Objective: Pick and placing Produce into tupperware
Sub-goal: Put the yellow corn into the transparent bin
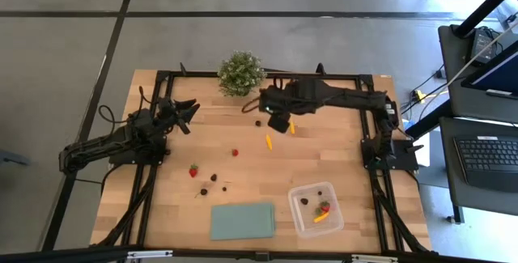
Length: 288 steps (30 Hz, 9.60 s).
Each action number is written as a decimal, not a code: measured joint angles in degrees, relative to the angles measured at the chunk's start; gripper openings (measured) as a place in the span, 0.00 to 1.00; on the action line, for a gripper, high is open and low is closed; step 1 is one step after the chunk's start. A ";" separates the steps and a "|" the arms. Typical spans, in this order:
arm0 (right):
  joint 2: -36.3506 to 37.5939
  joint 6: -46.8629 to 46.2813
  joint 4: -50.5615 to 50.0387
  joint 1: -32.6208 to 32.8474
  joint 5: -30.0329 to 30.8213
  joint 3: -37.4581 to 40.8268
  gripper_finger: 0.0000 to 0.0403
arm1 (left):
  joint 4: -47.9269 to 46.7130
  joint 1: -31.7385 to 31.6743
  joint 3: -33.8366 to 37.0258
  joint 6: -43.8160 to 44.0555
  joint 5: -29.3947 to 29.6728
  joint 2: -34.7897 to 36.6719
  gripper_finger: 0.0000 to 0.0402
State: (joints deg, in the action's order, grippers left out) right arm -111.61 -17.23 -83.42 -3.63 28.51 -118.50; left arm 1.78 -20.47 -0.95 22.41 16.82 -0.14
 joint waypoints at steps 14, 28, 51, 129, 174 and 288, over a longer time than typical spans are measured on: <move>-0.07 -6.87 16.54 -15.43 -18.51 23.95 0.63 | -0.01 -0.01 0.00 0.02 -0.22 0.00 0.36; -0.07 -23.30 31.22 -17.68 -22.80 38.17 0.63 | 0.00 0.00 0.00 -0.02 -0.20 -0.02 0.36; -0.07 -26.37 33.90 -13.26 -24.24 41.09 0.63 | 0.00 0.00 -0.01 -0.04 -0.17 -0.01 0.36; 5.71 -12.35 37.03 -14.11 -35.91 46.04 0.02 | 0.00 0.00 -0.02 -0.07 -0.17 -0.01 0.36; 29.28 -13.93 0.09 19.35 -37.36 25.14 0.02 | 0.34 0.00 -0.02 -6.01 2.84 -0.01 0.36; -6.40 -14.01 16.34 -7.65 -28.02 7.61 0.39 | 0.26 -0.01 0.00 -6.05 0.37 -0.01 0.36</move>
State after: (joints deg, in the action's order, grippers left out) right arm -118.00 -31.24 -67.08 -11.28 0.49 -110.89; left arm 2.04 -20.48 -0.95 16.36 17.19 -0.15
